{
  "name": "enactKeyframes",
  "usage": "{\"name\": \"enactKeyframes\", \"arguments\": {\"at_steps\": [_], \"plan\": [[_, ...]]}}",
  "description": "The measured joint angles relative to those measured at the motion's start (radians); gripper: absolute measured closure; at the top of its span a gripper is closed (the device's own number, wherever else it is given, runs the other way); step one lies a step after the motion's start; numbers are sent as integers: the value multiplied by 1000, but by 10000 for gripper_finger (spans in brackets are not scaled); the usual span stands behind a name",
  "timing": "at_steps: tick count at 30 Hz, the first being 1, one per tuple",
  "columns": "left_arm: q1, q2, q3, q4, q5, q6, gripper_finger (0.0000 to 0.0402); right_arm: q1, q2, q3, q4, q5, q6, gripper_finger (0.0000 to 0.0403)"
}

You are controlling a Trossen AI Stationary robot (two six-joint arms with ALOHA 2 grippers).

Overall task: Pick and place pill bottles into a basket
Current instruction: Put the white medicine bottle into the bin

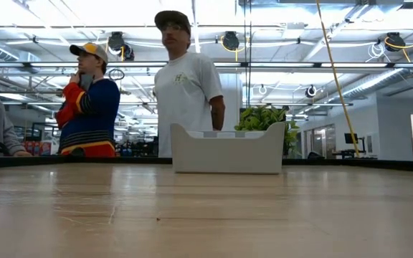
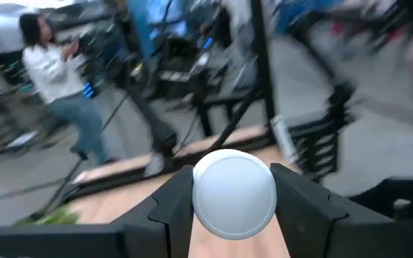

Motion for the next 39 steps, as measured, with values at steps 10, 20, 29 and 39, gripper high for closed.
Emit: {"name": "enactKeyframes", "arguments": {"at_steps": [10, 20, 29, 39], "plan": [[97, -259, -463, 507, 399, 28, 235, 0, 0, 0, 4, 0, 0, 120], [183, -372, -711, 779, 843, -5, 235, -4, 0, 0, 3, 0, 0, 120], [242, -380, -711, 744, 966, -40, 235, -4, 0, 0, 3, 0, 0, 120], [295, -366, -711, 743, 366, -61, 235, -4, 0, 0, 3, 0, 0, 120]]}}
